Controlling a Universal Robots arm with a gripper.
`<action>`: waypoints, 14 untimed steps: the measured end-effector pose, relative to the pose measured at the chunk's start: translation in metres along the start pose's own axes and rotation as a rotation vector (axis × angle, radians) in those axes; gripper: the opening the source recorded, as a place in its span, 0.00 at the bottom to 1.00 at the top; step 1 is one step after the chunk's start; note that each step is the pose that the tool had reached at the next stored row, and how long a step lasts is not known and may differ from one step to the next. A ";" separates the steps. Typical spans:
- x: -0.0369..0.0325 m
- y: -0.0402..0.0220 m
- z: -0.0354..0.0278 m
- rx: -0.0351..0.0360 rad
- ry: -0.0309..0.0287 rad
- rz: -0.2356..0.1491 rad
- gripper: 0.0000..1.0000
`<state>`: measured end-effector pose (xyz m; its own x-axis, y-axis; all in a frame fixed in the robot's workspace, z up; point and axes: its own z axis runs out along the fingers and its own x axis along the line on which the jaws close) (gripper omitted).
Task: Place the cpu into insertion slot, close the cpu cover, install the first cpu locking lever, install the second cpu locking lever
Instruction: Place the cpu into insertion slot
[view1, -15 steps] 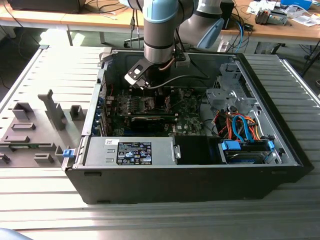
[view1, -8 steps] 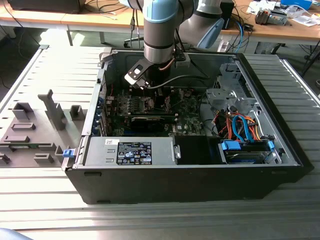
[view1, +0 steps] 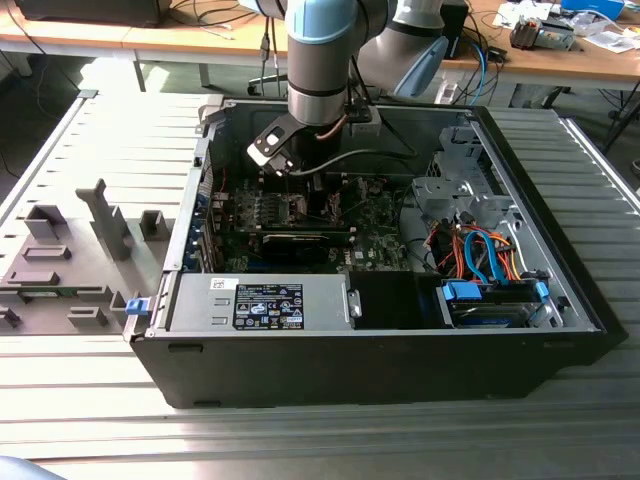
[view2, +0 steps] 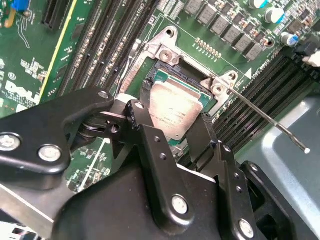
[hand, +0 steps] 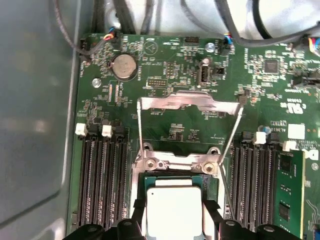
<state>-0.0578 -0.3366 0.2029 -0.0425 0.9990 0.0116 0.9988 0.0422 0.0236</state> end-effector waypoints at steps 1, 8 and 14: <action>0.0000 0.0000 0.0000 -0.0002 -0.0001 0.010 0.53; -0.0003 -0.0002 0.0007 -0.0003 -0.0009 0.032 0.53; -0.0004 -0.0006 0.0027 -0.0003 -0.0015 0.039 0.53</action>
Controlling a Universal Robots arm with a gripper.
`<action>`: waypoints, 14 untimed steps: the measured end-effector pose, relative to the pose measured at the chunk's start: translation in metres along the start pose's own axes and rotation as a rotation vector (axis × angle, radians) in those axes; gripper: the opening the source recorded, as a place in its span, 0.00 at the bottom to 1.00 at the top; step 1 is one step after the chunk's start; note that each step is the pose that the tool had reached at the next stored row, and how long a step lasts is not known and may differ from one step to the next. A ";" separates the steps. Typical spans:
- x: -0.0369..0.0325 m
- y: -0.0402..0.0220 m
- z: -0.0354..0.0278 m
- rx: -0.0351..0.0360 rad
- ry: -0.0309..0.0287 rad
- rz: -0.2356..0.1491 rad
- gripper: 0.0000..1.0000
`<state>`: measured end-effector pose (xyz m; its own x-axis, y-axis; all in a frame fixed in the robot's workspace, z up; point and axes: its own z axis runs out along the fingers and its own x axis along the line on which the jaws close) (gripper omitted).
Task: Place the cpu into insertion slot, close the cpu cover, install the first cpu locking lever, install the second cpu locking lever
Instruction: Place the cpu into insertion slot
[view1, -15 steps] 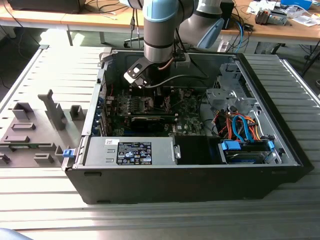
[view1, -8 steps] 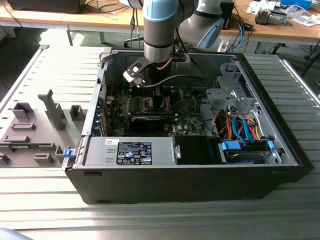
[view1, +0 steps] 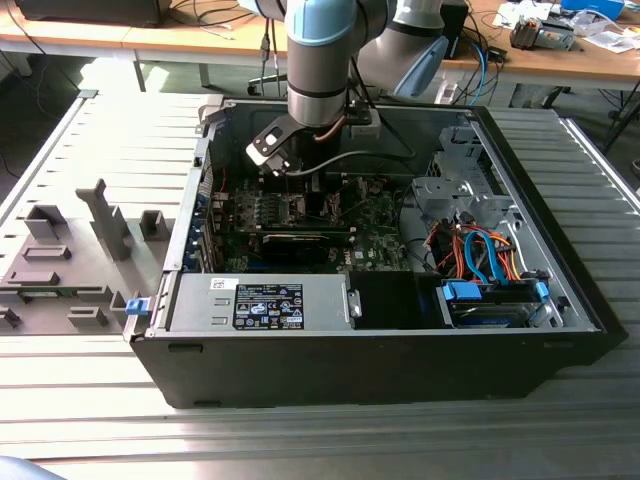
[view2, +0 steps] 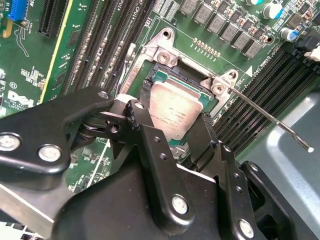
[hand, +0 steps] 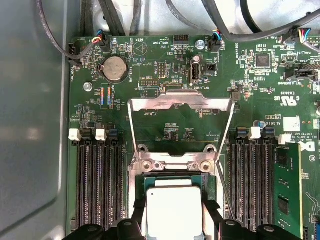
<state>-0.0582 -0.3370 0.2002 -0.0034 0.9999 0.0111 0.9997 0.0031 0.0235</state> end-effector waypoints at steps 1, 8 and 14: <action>0.0000 0.0000 0.0001 0.0000 0.0001 0.002 0.53; 0.0025 0.0000 0.0002 -0.0004 -0.0003 0.026 0.53; -0.0022 0.0000 0.0005 -0.0008 0.0002 0.036 0.53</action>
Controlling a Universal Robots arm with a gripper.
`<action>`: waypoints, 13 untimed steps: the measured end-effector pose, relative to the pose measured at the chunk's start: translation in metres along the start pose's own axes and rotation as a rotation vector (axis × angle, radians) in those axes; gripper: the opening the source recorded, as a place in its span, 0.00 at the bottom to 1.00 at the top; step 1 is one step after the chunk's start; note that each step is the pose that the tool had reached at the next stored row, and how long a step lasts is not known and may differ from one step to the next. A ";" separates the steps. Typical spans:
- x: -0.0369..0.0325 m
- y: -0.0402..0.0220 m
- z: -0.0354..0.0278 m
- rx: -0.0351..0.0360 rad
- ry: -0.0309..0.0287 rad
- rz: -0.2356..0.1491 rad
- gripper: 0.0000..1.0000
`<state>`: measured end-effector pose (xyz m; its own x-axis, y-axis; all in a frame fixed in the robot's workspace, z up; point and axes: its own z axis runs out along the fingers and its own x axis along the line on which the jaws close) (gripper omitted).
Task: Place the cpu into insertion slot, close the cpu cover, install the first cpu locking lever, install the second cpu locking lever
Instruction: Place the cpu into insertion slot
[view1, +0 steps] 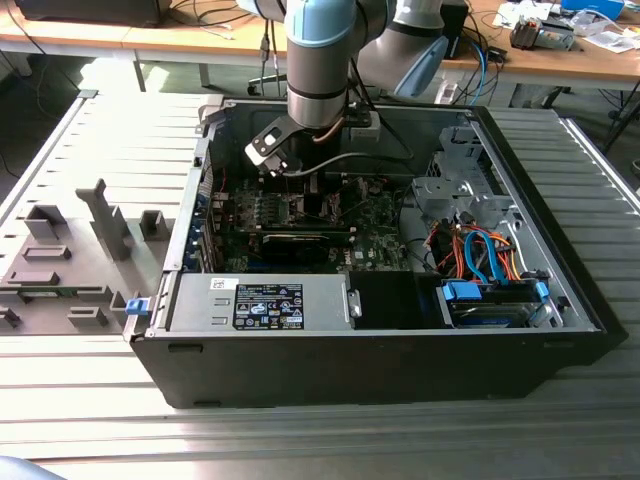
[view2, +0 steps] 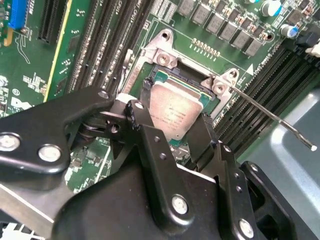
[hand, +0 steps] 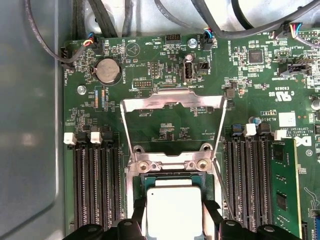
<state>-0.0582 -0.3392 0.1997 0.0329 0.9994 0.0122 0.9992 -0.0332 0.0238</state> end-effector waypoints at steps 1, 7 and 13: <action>-0.0001 0.0000 -0.0001 0.0001 -0.0004 0.000 0.53; -0.0005 0.0000 -0.0002 0.0003 -0.0007 0.000 0.53; -0.0005 0.0000 0.0000 0.0003 -0.0008 0.000 0.53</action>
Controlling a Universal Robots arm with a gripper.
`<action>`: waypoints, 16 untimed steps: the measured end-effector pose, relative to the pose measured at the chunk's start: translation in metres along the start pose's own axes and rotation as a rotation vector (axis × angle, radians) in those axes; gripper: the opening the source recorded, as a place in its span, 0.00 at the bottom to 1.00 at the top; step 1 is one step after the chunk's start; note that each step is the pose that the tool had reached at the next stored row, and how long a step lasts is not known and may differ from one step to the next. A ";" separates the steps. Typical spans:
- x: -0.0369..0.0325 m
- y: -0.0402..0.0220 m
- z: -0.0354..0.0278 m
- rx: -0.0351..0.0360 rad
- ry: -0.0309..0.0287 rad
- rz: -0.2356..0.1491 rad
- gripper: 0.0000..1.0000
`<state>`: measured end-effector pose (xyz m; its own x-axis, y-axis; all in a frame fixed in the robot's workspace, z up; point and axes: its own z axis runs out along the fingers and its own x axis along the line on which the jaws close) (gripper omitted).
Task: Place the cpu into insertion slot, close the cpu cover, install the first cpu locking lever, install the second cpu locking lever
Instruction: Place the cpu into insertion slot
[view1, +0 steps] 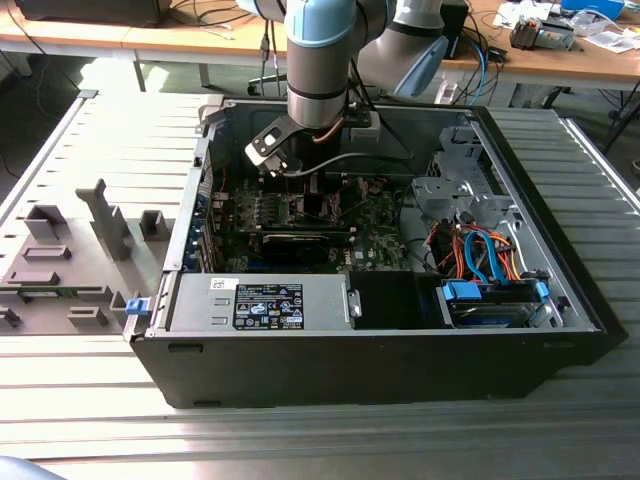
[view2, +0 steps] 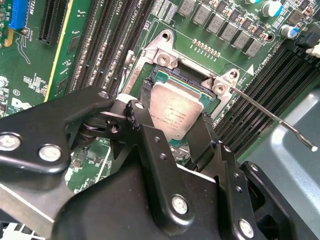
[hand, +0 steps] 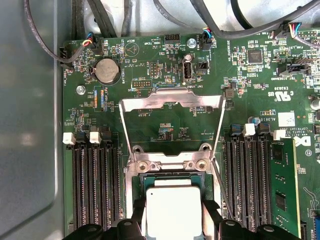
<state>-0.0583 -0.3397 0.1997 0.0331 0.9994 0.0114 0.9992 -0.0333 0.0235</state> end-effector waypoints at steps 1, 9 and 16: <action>0.0000 0.0000 0.0000 0.0000 0.0000 0.000 0.53; 0.0000 0.0000 0.0000 -0.0001 0.0000 0.000 0.61; 0.0010 0.0006 -0.0215 0.0002 0.0099 0.000 0.59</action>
<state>-0.0581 -0.3389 0.2211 0.0331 0.9992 0.0213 0.9992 -0.0336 0.0233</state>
